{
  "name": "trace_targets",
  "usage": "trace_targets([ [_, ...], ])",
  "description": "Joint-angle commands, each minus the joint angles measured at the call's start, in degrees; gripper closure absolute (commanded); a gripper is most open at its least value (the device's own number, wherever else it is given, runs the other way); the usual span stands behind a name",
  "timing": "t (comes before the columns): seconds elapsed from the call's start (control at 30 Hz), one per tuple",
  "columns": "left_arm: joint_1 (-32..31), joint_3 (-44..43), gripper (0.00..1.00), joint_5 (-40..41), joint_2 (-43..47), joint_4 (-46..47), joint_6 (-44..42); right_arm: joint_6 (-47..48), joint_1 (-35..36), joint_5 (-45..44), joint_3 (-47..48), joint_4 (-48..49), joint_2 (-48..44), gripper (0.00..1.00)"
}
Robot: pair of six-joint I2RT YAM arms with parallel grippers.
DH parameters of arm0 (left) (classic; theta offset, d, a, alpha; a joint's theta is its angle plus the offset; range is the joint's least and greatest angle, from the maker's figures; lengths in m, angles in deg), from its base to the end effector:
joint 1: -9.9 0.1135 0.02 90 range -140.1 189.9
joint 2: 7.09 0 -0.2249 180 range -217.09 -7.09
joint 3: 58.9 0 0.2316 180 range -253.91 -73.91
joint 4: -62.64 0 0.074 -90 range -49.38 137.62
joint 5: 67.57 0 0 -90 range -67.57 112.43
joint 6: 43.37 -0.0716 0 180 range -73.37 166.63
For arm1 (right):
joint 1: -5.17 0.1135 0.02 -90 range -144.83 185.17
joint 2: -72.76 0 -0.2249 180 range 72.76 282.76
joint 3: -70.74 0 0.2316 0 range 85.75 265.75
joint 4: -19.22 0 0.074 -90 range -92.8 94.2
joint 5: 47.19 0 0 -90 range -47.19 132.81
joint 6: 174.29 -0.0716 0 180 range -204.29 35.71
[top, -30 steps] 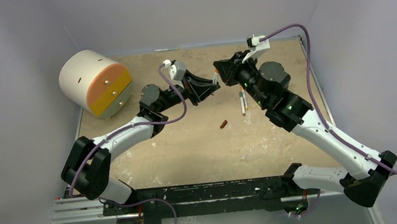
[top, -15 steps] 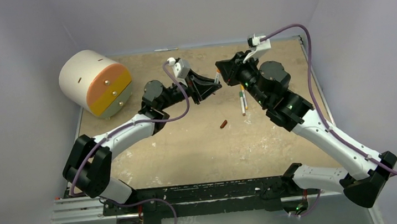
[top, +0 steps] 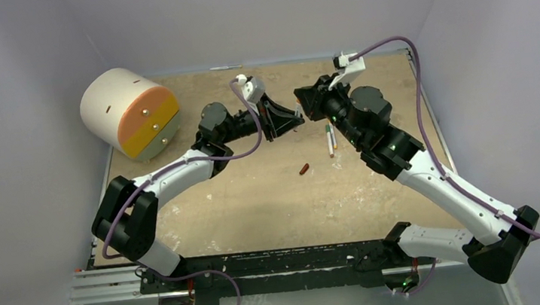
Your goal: Insert the pens into the pen caps
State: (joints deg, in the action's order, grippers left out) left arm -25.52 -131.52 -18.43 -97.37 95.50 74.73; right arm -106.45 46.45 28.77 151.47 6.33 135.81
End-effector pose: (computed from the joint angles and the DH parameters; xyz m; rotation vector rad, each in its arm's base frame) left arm 0.2707 -0.2500 0.3017 0.7501 1.3186 -1.3708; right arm 0.2232 0.1728 0.3963 -0.0517 1.5300 0.7085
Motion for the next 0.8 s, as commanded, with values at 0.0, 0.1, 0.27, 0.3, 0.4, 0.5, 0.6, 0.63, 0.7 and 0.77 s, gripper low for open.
trace_targets([
  [0.0, 2.76, -8.05, 1.00, 8.80, 2.39, 11.92, 1.84, 0.51, 2.39, 6.75, -3.17, -19.14, 1.01, 1.00],
  [0.1, 2.94, -8.00, 1.00, 8.96, 2.56, 11.35, 1.56, 0.71, 2.40, 5.85, -2.67, -21.19, 1.30, 1.00],
  [0.27, 2.99, -8.20, 1.00, 9.17, 2.97, 10.88, 1.25, 0.62, 2.40, 4.17, -2.60, -23.20, 2.77, 1.00],
  [0.3, 3.00, -8.33, 1.00, 9.21, 3.12, 10.42, 0.93, 0.62, 2.48, 3.87, -2.61, -23.53, 3.05, 1.00],
  [0.4, 3.07, -8.74, 1.00, 9.30, 3.42, 8.85, -0.17, 0.54, 2.80, 2.87, -2.25, -24.96, 4.01, 1.00],
  [0.5, 3.16, -8.87, 1.00, 9.40, 3.32, 8.64, -0.33, 0.57, 2.98, 3.23, -2.58, -24.61, 4.10, 1.00],
  [0.6, 3.16, -9.07, 1.00, 9.48, 2.86, 8.95, -0.09, 0.28, 3.23, 3.46, -2.55, -25.00, 4.73, 1.00],
  [0.63, 3.16, -9.10, 1.00, 9.73, 2.77, 9.07, -0.09, 0.06, 3.32, 3.42, -2.53, -25.12, 4.80, 1.00],
  [0.7, 3.36, -9.10, 1.00, 10.43, 2.74, 9.16, -0.04, -0.65, 3.50, 3.58, -2.92, -25.13, 4.68, 1.00],
  [0.77, 3.49, -9.09, 1.00, 11.41, 2.68, 9.45, 0.20, -1.62, 3.71, 4.03, -3.73, -24.48, 4.33, 1.00],
])
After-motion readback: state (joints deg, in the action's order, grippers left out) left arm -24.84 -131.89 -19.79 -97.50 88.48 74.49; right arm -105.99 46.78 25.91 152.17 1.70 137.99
